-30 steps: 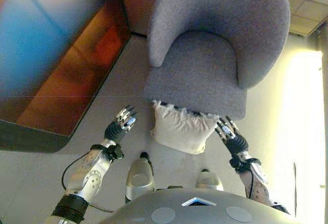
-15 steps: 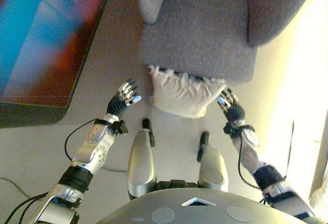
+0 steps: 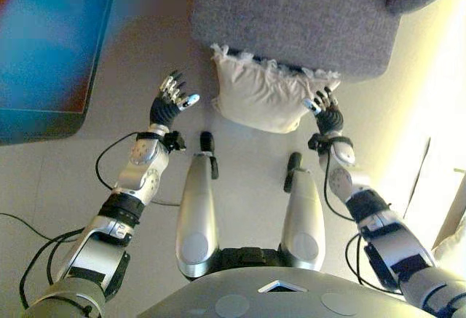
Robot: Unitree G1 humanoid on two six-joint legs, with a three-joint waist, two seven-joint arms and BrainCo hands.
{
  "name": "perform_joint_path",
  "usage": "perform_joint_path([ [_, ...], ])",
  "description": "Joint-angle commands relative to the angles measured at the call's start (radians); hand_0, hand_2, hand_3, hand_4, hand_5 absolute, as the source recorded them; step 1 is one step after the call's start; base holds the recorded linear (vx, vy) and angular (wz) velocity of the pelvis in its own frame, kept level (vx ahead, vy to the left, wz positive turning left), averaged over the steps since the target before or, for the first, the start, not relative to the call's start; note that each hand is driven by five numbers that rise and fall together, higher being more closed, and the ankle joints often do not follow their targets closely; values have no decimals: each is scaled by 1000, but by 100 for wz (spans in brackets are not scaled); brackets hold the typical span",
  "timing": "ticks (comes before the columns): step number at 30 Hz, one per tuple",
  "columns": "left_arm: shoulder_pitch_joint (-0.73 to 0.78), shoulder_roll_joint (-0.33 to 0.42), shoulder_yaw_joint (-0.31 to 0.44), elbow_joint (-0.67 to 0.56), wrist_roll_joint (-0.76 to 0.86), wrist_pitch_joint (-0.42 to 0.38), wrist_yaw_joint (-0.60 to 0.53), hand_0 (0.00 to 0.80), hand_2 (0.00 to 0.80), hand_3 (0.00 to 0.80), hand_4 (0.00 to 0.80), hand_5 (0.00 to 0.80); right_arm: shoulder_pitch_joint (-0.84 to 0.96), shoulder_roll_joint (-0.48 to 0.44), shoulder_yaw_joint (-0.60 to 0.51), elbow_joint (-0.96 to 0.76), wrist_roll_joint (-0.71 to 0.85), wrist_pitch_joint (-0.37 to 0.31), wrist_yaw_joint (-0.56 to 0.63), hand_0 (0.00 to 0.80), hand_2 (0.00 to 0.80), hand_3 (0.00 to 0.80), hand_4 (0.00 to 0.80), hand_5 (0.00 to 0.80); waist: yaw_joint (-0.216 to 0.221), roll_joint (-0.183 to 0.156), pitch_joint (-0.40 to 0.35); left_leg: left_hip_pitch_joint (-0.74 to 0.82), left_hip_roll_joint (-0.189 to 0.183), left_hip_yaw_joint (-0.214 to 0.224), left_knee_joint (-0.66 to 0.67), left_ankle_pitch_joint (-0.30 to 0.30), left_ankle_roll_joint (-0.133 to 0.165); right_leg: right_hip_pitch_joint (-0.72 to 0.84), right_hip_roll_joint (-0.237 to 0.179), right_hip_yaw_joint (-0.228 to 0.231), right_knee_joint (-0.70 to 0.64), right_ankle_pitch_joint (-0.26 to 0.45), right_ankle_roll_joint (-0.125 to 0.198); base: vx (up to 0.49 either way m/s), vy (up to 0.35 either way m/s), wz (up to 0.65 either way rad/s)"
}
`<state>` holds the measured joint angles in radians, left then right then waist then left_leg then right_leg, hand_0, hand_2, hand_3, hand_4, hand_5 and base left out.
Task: Pick up the cushion and take it to the sofa
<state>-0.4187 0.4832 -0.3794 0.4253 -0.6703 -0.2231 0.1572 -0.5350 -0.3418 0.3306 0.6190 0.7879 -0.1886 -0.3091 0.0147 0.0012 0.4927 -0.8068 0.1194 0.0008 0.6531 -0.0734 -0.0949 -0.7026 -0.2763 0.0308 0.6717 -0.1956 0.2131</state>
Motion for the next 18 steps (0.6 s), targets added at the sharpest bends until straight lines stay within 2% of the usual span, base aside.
perform_joint_path([
  [1, -98, -46, -19, 40, 39, -71, 53, 0, 0, 0, 0, 0, -94, -38, -8, 2, 33, 19, -28, 0, 0, 0, 0, 0, -3, 56, 5, -36, 74, -87, -33, 19, -81, -95, -15, -15, -46, 138, -37, -138, 17, -8],
  [5, -170, -57, -9, 99, 43, -46, 35, 0, 0, 0, 0, 0, -147, -54, -1, 3, 56, 56, -76, 0, 0, 0, 0, 0, -29, 81, -3, -105, 114, -24, -7, 31, -70, -186, -30, -27, 42, 118, -60, -10, -12, 9],
  [6, -185, -61, -9, 112, 44, -36, 25, 0, 0, 0, 0, 0, -157, -60, -3, 11, 67, 63, -88, 0, 0, 0, 0, 0, -34, 86, -4, -112, 124, -15, 18, 2, -75, -195, -35, -27, 89, 76, -61, 82, 31, 20],
  [7, -210, -65, -14, 128, 46, -24, 17, 0, 0, 0, 0, 0, -178, -66, -7, 26, 83, 73, -101, 0, 0, 0, 0, 0, -42, 91, -4, -134, 127, -7, 43, -2, -69, -221, -35, -21, 128, 63, -68, 84, 41, 20],
  [11, -303, -77, -27, 194, 8, 7, -28, 0, 0, 0, 0, 0, -272, -83, -27, 108, 126, 112, -161, 0, 0, 0, 0, 0, -60, 111, 1, -230, 127, 13, 190, -55, -46, -331, -39, 0, 287, 20, -90, 8, 64, 29],
  [18, -453, -72, -29, 322, -62, 52, 12, 0, 0, 0, 0, 0, -406, -99, -27, 247, 107, 210, -166, 0, 0, 0, 0, 0, -80, 124, 5, -365, 119, 32, 402, -140, -15, -480, -35, 34, 472, -30, -111, 56, 81, -1],
])
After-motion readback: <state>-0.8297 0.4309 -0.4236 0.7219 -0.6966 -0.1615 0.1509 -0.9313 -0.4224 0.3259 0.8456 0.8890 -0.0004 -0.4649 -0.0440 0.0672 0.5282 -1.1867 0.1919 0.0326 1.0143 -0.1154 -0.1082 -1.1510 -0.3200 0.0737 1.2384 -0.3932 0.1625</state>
